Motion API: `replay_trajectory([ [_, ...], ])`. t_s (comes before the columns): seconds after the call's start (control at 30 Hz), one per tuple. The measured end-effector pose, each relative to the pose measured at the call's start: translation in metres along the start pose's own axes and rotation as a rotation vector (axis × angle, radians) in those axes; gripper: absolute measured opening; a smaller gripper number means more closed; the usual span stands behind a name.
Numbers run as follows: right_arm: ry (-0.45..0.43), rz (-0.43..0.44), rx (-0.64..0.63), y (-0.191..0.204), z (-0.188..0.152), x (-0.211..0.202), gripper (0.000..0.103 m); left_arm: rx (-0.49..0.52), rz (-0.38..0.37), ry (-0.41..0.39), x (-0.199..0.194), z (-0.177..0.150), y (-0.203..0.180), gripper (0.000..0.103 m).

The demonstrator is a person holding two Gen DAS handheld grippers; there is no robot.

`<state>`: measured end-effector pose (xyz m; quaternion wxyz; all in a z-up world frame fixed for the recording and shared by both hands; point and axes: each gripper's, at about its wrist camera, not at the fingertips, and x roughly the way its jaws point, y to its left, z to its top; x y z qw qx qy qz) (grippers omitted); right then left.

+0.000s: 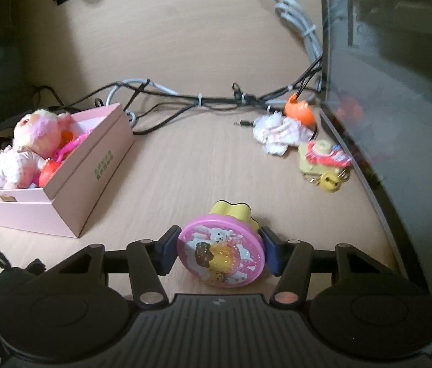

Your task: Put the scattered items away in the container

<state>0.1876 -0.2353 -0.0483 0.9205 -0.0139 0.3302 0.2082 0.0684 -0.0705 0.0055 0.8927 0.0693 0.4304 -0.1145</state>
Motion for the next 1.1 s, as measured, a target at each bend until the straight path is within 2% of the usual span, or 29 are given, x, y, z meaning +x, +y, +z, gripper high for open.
replay_trajectory([
  [0.23,-0.035,-0.014,-0.01,0.001,-0.006,-0.042,0.055,0.019,0.039,-0.001,0.026,0.011,-0.002,0.097],
  [0.3,-0.032,-0.014,-0.023,0.005,-0.012,-0.05,0.055,0.032,0.025,0.008,0.027,0.01,-0.004,0.096],
  [0.37,-0.025,-0.01,-0.037,0.011,-0.016,-0.055,0.055,0.046,0.027,0.018,0.026,0.006,-0.006,0.073],
  [0.57,-0.031,0.033,-0.082,0.037,-0.019,-0.065,0.055,0.051,0.039,0.01,0.001,-0.008,0.0,0.072],
  [0.77,-0.038,0.1,-0.143,0.074,-0.016,-0.069,0.055,-0.051,0.091,0.018,-0.031,-0.028,0.024,0.073],
  [0.87,-0.02,0.146,-0.176,0.096,-0.018,-0.067,0.055,-0.088,0.127,0.032,-0.04,-0.039,0.034,0.073],
  [1.1,0.04,0.228,-0.269,0.147,-0.035,-0.061,0.056,-0.106,0.14,0.023,-0.057,-0.058,0.047,0.075],
])
